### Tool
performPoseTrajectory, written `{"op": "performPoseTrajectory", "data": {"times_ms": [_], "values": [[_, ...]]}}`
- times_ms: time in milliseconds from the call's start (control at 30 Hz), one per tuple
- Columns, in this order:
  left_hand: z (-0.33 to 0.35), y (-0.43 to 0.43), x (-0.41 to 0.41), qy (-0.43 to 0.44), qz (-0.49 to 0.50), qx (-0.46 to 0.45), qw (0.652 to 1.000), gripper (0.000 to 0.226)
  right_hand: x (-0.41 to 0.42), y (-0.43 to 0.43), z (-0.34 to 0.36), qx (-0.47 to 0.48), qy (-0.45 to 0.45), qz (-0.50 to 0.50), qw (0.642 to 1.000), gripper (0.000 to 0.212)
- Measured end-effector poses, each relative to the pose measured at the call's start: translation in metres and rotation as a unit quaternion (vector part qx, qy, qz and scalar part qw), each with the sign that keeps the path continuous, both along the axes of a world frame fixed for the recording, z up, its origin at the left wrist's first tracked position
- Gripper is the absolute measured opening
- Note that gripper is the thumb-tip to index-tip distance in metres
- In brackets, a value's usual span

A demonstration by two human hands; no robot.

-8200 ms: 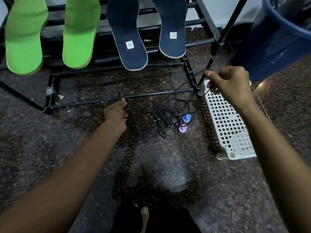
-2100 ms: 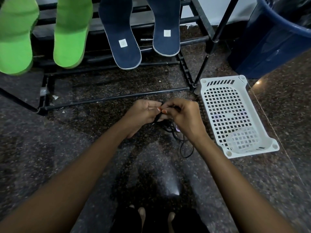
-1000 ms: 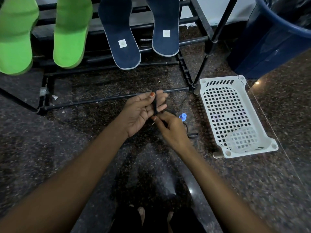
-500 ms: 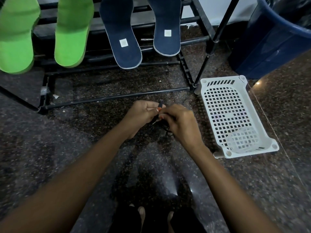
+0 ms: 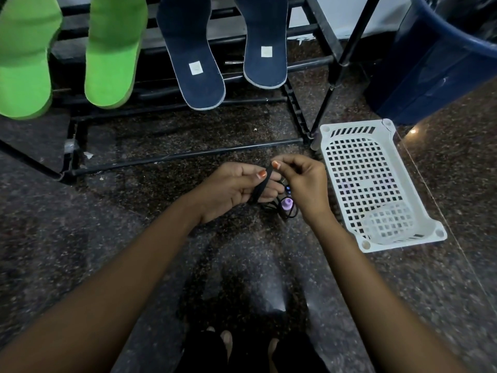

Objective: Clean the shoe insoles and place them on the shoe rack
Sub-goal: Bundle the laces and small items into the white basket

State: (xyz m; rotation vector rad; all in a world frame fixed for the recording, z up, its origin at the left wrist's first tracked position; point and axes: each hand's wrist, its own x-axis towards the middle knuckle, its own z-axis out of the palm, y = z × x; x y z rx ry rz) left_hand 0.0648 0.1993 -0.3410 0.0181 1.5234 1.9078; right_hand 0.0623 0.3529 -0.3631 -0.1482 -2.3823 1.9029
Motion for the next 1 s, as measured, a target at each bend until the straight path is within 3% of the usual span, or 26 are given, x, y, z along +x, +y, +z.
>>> {"op": "performPoseTrajectory", "data": {"times_ms": [200, 467, 700, 1000], "values": [[0.002, 0.004, 0.000, -0.038, 0.067, 0.074, 0.994, 0.026, 0.018, -0.015, -0.012, -0.087, -0.054, 0.021, 0.994, 0.029], [0.000, 0.010, -0.005, -0.056, 0.175, 0.121, 0.975, 0.025, 0.037, -0.032, -0.016, 0.047, -0.061, 0.113, 0.991, 0.039], [-0.009, 0.007, -0.005, 0.001, 0.159, 0.008, 0.987, 0.021, 0.042, -0.029, -0.015, 0.171, 0.022, 0.137, 0.975, 0.013], [-0.018, 0.004, -0.004, 0.060, 0.070, -0.184, 0.979, 0.028, 0.027, -0.012, 0.000, 0.217, 0.092, 0.095, 0.967, 0.009]]}}
